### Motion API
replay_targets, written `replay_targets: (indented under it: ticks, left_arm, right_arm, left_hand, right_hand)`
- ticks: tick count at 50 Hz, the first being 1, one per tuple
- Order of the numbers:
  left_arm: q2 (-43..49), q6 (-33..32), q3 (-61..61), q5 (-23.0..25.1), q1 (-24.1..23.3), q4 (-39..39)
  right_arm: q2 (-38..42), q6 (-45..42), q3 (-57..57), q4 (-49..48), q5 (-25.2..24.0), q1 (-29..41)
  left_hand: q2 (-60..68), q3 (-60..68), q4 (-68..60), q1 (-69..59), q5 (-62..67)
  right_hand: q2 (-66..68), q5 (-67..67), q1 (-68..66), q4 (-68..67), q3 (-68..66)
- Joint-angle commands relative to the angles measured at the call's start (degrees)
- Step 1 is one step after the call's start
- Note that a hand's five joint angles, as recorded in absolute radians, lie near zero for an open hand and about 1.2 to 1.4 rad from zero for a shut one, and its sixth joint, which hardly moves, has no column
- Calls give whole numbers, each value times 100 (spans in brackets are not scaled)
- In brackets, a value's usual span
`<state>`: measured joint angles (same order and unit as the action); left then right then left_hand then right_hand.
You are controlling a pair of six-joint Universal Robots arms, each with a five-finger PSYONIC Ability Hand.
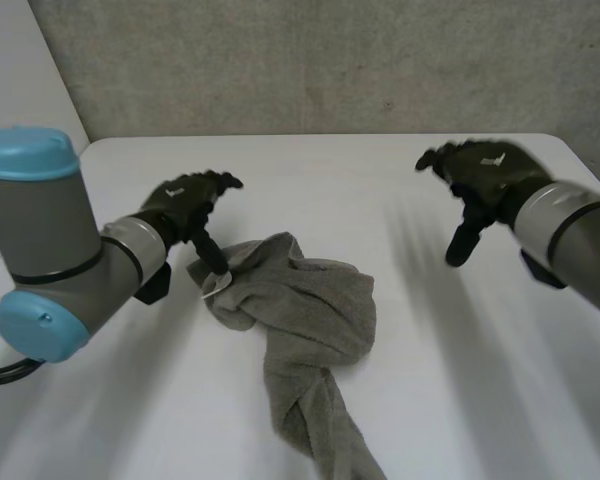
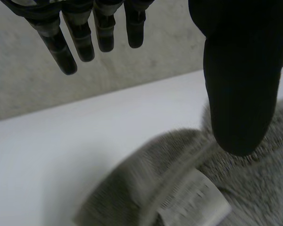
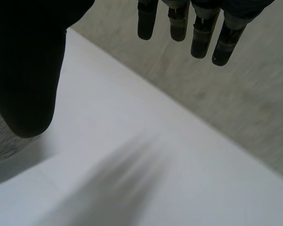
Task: Fold the towel.
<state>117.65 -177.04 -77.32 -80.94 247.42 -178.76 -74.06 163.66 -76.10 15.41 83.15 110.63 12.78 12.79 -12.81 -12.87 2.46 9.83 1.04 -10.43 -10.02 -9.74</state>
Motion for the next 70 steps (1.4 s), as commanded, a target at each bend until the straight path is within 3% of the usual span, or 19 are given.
replay_targets:
  ticks: [1,9,14,15,16,17,21,24,28,34,38,40,43,45,50,54,62,66,70]
  left_arm:
    - [487,3,191,228,-98,-27]
    - [838,11,358,202,-195,-27]
    - [1032,3,446,158,-203,-18]
    - [1085,3,490,149,-203,-18]
    - [1085,3,490,149,-203,-18]
    - [1129,3,560,149,-212,-18]
    - [1234,3,919,79,-212,-18]
    - [1235,3,1079,8,-212,-18]
    - [1226,11,1823,-141,-204,-27]
    - [1103,134,3343,-369,-203,-106]
    - [892,293,3874,-748,-195,-405]
    - [594,677,3979,-1168,-134,-799]
    - [444,908,3962,-1301,-116,-906]
    - [216,1310,3796,-1328,-98,-933]
    - [-74,1506,3025,-1109,-89,-818]
    - [-207,1488,2283,-836,-89,-792]
    - [-418,1470,543,-519,34,-844]
    - [-444,1313,-123,-449,157,-836]
    - [-453,1005,-459,-431,236,-818]
  right_arm:
    - [1163,1419,60,-607,-483,2]
    - [2016,2564,165,-1154,-1116,20]
    - [2377,2723,341,-1154,-1143,283]
    - [2378,2723,342,-1154,-1143,284]
    - [2457,2723,385,-1154,-1108,344]
    - [2518,2750,429,-1171,-1108,371]
    - [2615,2785,604,-1172,-1091,389]
    - [2712,2785,902,-1137,-1108,494]
    - [2721,2776,1344,-1128,-1064,582]
    - [2414,2600,3084,-1277,-950,530]
    - [1950,2075,3943,-2153,-39,372]
    - [1713,1856,3971,-2478,208,345]
    - [1334,1503,3841,-2831,342,380]
    - [1192,1361,3717,-2842,246,407]
    - [963,1018,3180,-2560,-317,451]
    - [1051,624,2637,-1431,-755,678]
    - [1630,254,1724,347,-800,1233]
    - [1728,298,1264,226,-827,1233]
    - [1842,368,651,-519,-809,1233]
  left_hand:
    - [837,835,-834,-828,869]
    - [2129,2128,-2126,-2120,2161]
    - [2771,2770,-2768,-2762,2803]
    - [3654,3652,-3651,-3645,3686]
    - [3663,3661,-3660,-3654,3695]
    - [4828,4827,-4826,-4820,4861]
    - [6715,6714,-6713,-6707,6748]
    - [6722,6721,-6719,-6713,6754]
    - [6722,6721,-6719,-6713,6754]
    - [6722,6721,-6719,-6713,6754]
    - [6722,6721,-6719,-6713,6754]
    - [6722,6721,-6719,-6713,6754]
    - [6722,6721,-6719,-6713,6754]
    - [6722,6721,-6719,-6713,6754]
    - [6722,6721,-6719,-6713,6754]
    - [6722,6721,-6719,-6713,6754]
    - [6722,6721,-6719,-6713,6754]
    - [6722,6721,-6719,-6713,6754]
    - [6722,6721,-6719,-6713,6754]
  right_hand:
    - [140,19,-80,-121,-149]
    - [1386,1265,-1326,-1368,-1395]
    - [2142,2021,-2082,-2123,-2151]
    - [2145,2024,-2085,-2126,-2154]
    - [2744,2623,-2685,-2726,-2753]
    - [3600,3479,-3540,-3581,-3608]
    - [5081,4960,-5021,-5062,-5090]
    - [7008,6887,-6948,-6989,-7017]
    - [7017,6896,-6957,-6998,-7026]
    - [7017,6896,-6957,-6998,-7026]
    - [7017,6896,-6957,-6998,-7026]
    - [7017,6896,-6957,-6998,-7026]
    - [7017,6896,-6957,-6998,-7026]
    - [7017,6896,-6957,-6998,-7026]
    - [7017,6896,-6957,-6998,-7026]
    - [7017,6896,-6957,-6998,-7026]
    - [7017,6896,-6957,-6998,-7026]
    - [7017,6896,-6957,-6998,-7026]
    - [6738,6617,-6678,-6720,-6747]
